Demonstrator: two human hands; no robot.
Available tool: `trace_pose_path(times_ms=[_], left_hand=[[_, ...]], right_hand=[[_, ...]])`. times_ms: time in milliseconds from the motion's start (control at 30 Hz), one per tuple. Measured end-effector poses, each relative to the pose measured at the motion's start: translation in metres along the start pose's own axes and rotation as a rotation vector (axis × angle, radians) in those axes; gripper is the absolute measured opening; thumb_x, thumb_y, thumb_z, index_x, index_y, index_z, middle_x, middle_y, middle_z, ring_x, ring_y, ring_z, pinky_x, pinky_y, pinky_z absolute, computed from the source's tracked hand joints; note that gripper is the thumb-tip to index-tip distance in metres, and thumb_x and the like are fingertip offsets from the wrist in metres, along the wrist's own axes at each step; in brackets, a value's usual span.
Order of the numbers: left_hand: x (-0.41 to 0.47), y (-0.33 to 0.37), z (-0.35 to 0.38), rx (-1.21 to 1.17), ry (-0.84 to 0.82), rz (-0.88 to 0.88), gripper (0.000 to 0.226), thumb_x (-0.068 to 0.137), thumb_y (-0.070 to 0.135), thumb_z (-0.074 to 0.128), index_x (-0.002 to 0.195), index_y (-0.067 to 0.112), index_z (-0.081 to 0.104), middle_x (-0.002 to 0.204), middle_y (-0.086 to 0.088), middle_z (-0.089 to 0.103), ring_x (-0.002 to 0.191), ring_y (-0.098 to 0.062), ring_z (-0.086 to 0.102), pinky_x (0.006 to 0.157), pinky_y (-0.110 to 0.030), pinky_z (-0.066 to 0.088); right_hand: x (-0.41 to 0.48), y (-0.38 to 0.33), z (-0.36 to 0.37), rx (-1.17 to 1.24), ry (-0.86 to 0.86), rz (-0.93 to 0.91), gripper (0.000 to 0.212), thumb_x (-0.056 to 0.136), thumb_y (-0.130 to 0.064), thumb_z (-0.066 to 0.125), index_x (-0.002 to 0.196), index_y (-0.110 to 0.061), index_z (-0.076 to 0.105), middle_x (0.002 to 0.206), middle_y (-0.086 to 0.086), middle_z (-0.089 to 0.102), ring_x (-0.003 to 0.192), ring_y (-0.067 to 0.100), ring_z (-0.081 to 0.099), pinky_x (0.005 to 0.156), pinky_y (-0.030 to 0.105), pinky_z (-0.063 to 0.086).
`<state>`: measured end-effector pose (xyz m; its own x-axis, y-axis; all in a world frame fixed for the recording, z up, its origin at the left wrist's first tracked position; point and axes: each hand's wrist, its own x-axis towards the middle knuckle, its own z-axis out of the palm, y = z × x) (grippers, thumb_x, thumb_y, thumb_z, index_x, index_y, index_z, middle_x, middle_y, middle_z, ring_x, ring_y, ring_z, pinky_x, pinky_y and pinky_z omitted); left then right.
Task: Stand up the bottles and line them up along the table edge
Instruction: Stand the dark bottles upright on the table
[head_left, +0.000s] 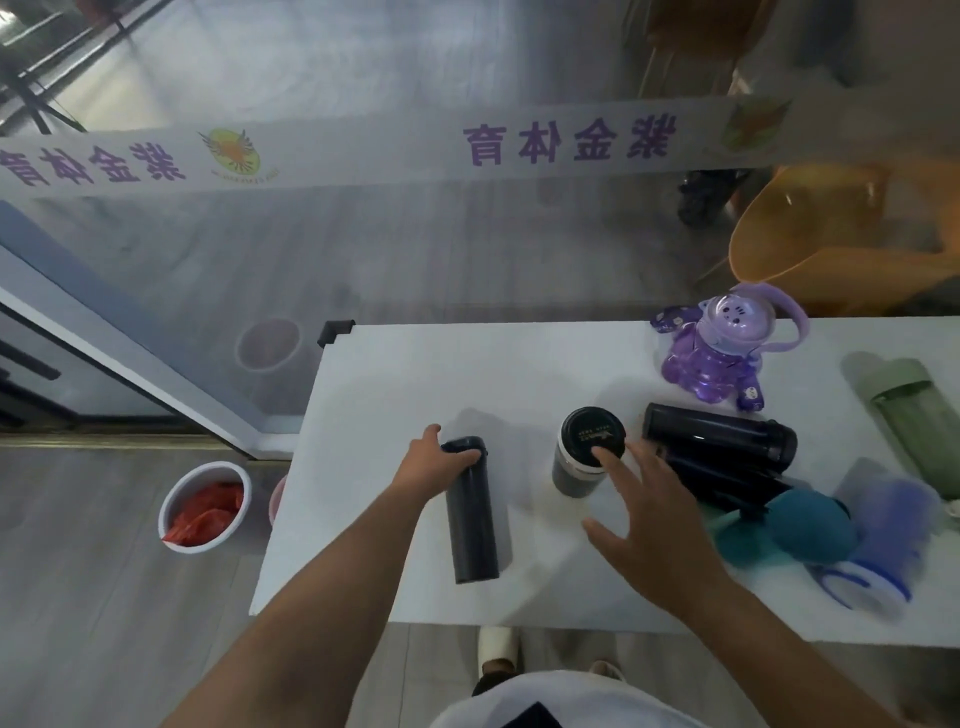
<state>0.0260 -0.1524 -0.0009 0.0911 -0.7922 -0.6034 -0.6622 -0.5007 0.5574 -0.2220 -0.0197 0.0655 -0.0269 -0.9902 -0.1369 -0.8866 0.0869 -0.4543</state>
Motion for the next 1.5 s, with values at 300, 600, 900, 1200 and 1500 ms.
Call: trace_pose_path(times_ms=[300,600,900,1200,1500], left_hand=[[0.026,0.014,0.013,-0.04,-0.096,-0.103,0.041,0.074,0.034,0.077,0.102,0.011,0.057,0.103,-0.01,0.061,0.09,-0.024,0.059,0.084,-0.045,0.057],[-0.018,0.032,-0.02,-0.103,-0.063,0.032,0.059,0.07,0.026,0.081,0.123,0.021,0.054,0.118,-0.008,0.055,0.096,-0.024,0.061,0.06,-0.026,0.052],[-0.111,0.004,-0.011,-0.025,0.146,0.314,0.068,0.069,0.018,0.083,0.128,0.03,0.051,0.124,0.004,0.034,0.098,-0.012,0.049,0.054,-0.004,0.045],[-0.128,-0.007,0.007,0.08,0.174,0.338,0.07,0.075,0.017,0.079,0.135,0.031,0.045,0.132,0.005,0.033,0.103,-0.013,0.046,0.077,-0.013,0.045],[-0.125,0.006,0.001,0.26,0.095,0.291,0.082,0.073,0.013,0.074,0.139,0.04,0.035,0.133,0.006,0.038,0.115,-0.022,0.046,0.077,-0.04,0.059]], right_hand=[[-0.025,0.013,0.005,0.047,-0.032,0.047,0.078,0.085,-0.057,0.057,0.149,-0.034,0.02,0.161,-0.002,0.014,0.148,0.02,0.013,0.119,0.042,0.019],[-0.002,0.014,-0.008,0.15,0.003,0.034,0.075,0.086,-0.053,0.057,0.149,-0.029,0.024,0.158,0.002,0.023,0.146,0.021,0.018,0.118,0.045,0.024],[0.016,0.002,0.0,0.18,-0.024,0.009,0.07,0.085,-0.046,0.062,0.146,-0.029,0.032,0.158,0.006,0.019,0.144,0.024,0.019,0.116,0.043,0.02],[0.012,0.015,0.003,0.031,-0.039,-0.072,0.072,0.085,-0.047,0.061,0.148,-0.029,0.03,0.161,0.006,0.013,0.144,0.028,0.024,0.112,0.048,0.025],[0.006,0.026,-0.006,0.054,-0.117,-0.089,0.072,0.088,-0.05,0.055,0.15,-0.036,0.019,0.163,-0.003,0.001,0.149,0.026,0.007,0.116,0.05,0.017]])
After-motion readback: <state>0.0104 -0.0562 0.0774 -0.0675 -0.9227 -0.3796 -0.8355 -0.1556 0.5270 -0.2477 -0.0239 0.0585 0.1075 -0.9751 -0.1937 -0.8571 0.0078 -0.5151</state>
